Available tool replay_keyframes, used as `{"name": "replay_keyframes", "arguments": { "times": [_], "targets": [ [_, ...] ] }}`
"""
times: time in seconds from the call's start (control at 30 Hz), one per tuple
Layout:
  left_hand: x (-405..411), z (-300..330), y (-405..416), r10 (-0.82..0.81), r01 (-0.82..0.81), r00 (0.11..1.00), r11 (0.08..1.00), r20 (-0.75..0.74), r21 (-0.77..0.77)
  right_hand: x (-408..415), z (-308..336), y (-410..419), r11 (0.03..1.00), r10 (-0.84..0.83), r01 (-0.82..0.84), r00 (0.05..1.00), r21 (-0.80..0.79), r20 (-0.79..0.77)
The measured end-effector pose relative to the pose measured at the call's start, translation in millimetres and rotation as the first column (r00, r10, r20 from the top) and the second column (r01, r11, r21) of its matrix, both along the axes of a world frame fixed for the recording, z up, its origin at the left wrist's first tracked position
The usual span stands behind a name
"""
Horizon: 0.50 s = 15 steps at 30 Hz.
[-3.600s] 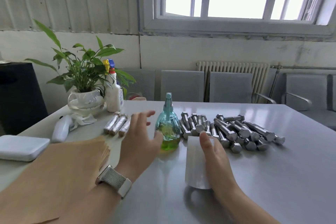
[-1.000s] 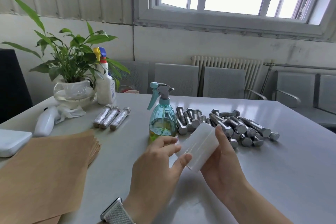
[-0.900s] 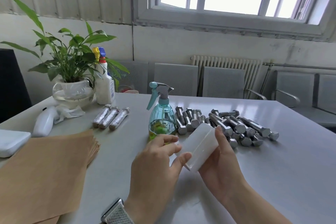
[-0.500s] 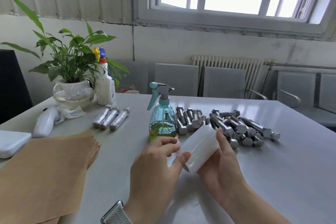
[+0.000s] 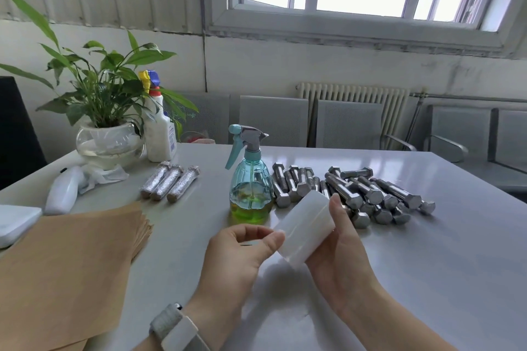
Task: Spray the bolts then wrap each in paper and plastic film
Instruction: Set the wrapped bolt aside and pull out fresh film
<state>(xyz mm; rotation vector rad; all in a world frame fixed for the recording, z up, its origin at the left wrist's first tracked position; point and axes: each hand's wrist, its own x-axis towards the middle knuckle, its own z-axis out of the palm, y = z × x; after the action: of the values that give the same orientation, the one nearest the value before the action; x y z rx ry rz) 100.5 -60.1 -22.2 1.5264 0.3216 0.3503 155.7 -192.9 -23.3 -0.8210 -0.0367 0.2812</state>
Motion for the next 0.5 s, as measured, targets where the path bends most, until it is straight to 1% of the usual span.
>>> {"name": "replay_keyframes", "arguments": {
  "times": [0.07,0.13,0.23,0.37,0.43,0.5],
  "targets": [
    [2,-1,3,-0.024,0.021,0.999,0.995,-0.032,-0.095,-1,0,-1,1.000,0.011,-0.010,0.999,-0.013,0.043],
    [1,-1,5,-0.034,0.033,0.999,0.994,-0.007,-0.100,-3,0,-1,1.000,0.008,-0.007,0.997,-0.017,0.073],
    [-1,-2,4,0.004,-0.009,0.997,0.998,0.074,0.062,-4,0,-1,0.999,-0.014,0.016,0.998,-0.037,0.063],
    [-3,-4,-4,0.084,-0.136,0.974,0.960,0.209,0.246,-3,-1,-2,0.998,-0.057,0.058,0.997,-0.034,0.048],
    [-3,-5,-6,0.106,-0.180,0.966,0.929,0.236,0.323,-3,0,-3,0.997,-0.063,0.065,0.997,-0.035,0.043],
    [-2,-5,-5,0.120,-0.190,0.968,0.923,0.219,0.335,-3,-1,-3,0.997,-0.063,0.065,0.997,-0.037,0.034]
  ]
}}
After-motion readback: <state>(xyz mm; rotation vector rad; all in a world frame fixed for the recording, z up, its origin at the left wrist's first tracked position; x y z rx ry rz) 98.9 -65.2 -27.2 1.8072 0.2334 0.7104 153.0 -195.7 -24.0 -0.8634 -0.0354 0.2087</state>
